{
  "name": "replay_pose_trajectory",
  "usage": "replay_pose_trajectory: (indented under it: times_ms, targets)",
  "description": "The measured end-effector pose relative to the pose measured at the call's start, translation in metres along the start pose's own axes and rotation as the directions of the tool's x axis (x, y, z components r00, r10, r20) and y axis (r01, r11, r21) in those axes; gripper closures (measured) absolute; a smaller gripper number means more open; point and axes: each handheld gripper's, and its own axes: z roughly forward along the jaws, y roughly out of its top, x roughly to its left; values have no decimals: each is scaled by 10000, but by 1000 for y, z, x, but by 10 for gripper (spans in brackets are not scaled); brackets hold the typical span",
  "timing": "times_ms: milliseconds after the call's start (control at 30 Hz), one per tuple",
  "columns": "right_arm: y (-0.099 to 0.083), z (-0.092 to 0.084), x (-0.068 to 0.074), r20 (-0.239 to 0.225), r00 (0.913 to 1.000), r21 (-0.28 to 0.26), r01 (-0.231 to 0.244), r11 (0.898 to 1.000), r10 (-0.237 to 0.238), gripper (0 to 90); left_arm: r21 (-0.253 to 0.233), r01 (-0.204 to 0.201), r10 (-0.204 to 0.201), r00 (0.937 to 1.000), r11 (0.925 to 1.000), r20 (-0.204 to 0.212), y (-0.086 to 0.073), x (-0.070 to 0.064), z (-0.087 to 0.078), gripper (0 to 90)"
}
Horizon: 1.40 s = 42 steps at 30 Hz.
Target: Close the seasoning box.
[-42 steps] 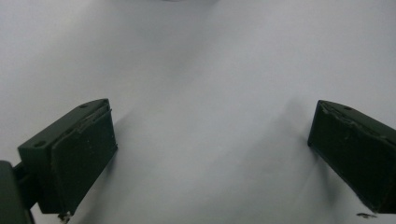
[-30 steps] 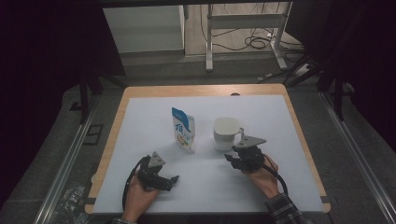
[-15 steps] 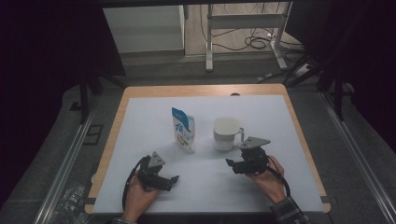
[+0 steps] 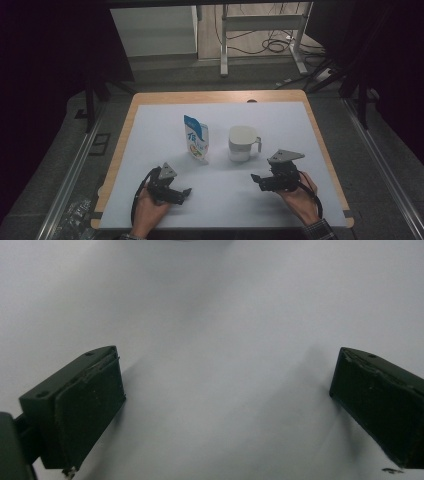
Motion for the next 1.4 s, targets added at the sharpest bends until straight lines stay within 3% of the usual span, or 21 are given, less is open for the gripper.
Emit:
replay_pose_trajectory:
  times_ms: [267,667,1100,1400]
  targets:
    - [-11,-12,-10,97,9990,40,-445,9990,445,98,-5,5,-5,10000,10000,-2,0,0,0,10]
    - [-34,-32,-24,597,9974,-21,-398,9992,399,72,-5,5,-5,10000,10000,-3,0,0,0,9]
    - [-61,-37,-35,1034,9941,545,-379,9978,321,64,-4,0,0,10000,10000,-4,0,0,0,9]
    - [-77,-33,-41,1177,9919,1105,-616,9920,485,53,-10,6,-6,10000,10000,-5,0,0,0,9]
